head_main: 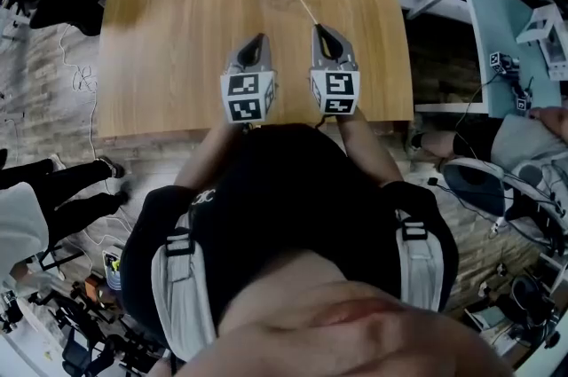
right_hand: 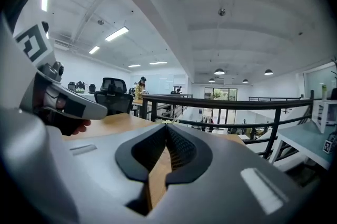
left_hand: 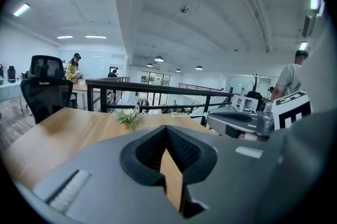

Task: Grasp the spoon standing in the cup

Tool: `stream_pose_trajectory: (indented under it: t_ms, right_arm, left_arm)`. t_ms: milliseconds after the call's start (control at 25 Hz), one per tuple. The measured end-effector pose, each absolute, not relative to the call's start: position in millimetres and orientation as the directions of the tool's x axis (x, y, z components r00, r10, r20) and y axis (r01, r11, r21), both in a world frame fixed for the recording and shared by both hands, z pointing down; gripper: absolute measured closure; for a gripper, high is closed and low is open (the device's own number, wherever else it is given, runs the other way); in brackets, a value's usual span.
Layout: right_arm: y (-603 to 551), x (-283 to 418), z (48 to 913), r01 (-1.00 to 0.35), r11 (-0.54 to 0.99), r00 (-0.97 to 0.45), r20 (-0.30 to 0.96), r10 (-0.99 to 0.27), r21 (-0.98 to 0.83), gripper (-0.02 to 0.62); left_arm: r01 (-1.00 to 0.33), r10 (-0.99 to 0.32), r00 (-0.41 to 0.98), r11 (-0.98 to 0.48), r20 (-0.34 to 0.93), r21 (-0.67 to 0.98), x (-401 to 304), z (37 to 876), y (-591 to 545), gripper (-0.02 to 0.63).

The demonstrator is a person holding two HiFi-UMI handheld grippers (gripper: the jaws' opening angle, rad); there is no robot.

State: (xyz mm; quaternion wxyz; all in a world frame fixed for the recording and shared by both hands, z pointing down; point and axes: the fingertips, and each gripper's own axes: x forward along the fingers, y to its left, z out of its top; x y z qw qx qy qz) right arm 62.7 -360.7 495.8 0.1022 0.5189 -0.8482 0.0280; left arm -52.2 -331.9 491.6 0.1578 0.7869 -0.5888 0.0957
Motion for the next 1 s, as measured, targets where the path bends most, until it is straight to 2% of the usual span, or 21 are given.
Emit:
stream_pose_trajectory:
  t_ms: [640,1000]
  right_arm:
    - [-344,71,486,-0.874,0.484,-0.473,0.178,-0.863,0.024,0.594]
    - [-339,57,485,-0.877,0.479,-0.467,0.183,-0.865,0.024,0.594]
  left_arm:
    - [-0.961,-0.899,0.277,-0.253,0.339,0.114,-42,491,-319,0.594]
    - [-0.962,-0.9,0.274,-0.251,0.338,0.11,-60,492,-313,0.594]
